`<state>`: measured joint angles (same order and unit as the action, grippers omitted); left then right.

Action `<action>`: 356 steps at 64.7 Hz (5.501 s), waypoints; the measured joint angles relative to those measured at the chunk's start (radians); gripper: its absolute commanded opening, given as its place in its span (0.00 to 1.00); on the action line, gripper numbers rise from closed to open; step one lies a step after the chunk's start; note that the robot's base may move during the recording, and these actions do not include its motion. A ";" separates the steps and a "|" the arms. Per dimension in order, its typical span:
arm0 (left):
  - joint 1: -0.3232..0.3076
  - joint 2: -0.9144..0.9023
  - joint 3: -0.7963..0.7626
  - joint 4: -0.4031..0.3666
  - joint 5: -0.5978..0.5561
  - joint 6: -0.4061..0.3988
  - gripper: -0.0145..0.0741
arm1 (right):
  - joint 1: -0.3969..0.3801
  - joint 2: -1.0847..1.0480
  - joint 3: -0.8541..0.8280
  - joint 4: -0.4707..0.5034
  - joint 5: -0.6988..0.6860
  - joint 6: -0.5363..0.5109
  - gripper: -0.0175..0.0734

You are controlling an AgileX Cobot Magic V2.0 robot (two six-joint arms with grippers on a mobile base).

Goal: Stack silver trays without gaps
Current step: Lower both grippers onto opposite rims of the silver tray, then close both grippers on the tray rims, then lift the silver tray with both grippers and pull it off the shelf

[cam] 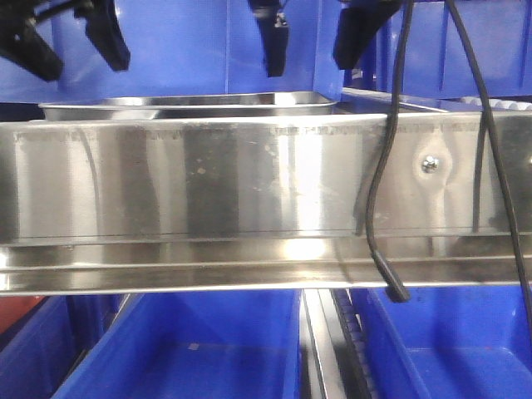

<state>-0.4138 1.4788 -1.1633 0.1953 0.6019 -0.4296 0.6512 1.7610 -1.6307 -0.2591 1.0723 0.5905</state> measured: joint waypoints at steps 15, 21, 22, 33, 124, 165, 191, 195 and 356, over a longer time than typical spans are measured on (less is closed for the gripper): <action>0.049 0.023 -0.001 -0.002 -0.010 0.000 0.56 | -0.043 0.004 0.000 0.030 -0.051 0.000 0.53; 0.075 0.025 -0.001 -0.002 -0.010 0.000 0.56 | -0.051 0.014 0.000 0.038 -0.056 0.000 0.53; 0.077 0.025 -0.001 -0.002 -0.010 0.000 0.56 | -0.054 0.016 0.000 0.040 -0.059 0.000 0.53; 0.097 0.032 -0.002 -0.039 -0.010 0.000 0.56 | -0.054 0.052 0.000 0.076 -0.070 0.000 0.53; 0.074 0.117 -0.002 -0.055 -0.033 0.008 0.56 | -0.090 0.103 0.000 0.093 -0.124 0.000 0.53; 0.074 0.117 -0.002 -0.040 -0.042 0.009 0.14 | -0.093 0.124 0.000 0.105 -0.114 -0.002 0.17; 0.076 0.117 -0.002 -0.035 -0.040 0.009 0.15 | -0.097 0.124 0.000 0.105 -0.113 0.007 0.12; 0.076 0.117 -0.002 -0.035 -0.038 0.009 0.15 | -0.097 0.122 0.000 0.105 -0.111 0.007 0.12; -0.124 -0.356 -0.002 0.343 0.024 -0.269 0.15 | 0.131 -0.213 0.000 -0.302 -0.048 0.238 0.13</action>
<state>-0.5376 1.1230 -1.1655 0.5380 0.6258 -0.6988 0.7826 1.5477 -1.6307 -0.5616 1.0243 0.8281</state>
